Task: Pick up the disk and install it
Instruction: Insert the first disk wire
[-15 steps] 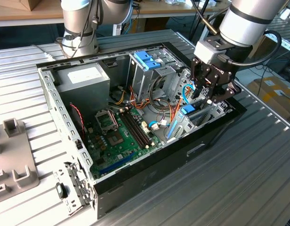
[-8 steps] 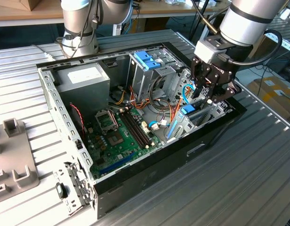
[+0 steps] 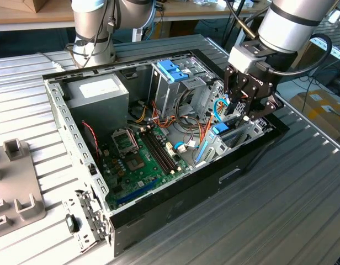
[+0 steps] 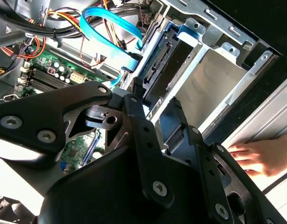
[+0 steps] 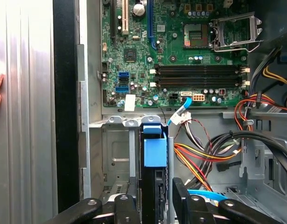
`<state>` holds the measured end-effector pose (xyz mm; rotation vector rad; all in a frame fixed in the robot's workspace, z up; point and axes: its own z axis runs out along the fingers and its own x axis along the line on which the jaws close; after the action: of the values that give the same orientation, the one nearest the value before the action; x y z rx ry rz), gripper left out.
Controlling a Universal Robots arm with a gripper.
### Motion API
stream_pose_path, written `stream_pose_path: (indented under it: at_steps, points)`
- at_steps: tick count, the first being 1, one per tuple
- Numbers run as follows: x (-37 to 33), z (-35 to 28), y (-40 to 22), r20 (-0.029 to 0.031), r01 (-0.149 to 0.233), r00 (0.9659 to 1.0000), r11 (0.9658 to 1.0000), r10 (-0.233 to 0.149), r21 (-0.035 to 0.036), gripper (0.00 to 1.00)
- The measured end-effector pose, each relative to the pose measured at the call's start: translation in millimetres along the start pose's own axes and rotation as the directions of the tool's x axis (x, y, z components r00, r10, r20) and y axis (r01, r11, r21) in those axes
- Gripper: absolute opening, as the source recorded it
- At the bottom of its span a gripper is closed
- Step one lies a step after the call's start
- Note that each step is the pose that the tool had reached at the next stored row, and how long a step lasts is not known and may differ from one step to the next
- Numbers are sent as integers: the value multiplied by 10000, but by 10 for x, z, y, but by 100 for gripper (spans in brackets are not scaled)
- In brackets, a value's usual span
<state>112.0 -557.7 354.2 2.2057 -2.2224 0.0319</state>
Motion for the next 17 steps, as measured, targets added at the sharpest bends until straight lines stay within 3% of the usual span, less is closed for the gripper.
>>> stream_pose_path:
  at_steps: [10, 15, 17]
  points:
    - [-28, -4, 0, 1, 0, 10000, 10000, 0, 0, 43]
    - [-105, -5, 1, 1, 0, 10000, 10000, 0, 0, 43]
    - [-173, -7, 1, 1, 0, 10000, 10000, 0, 0, 43]
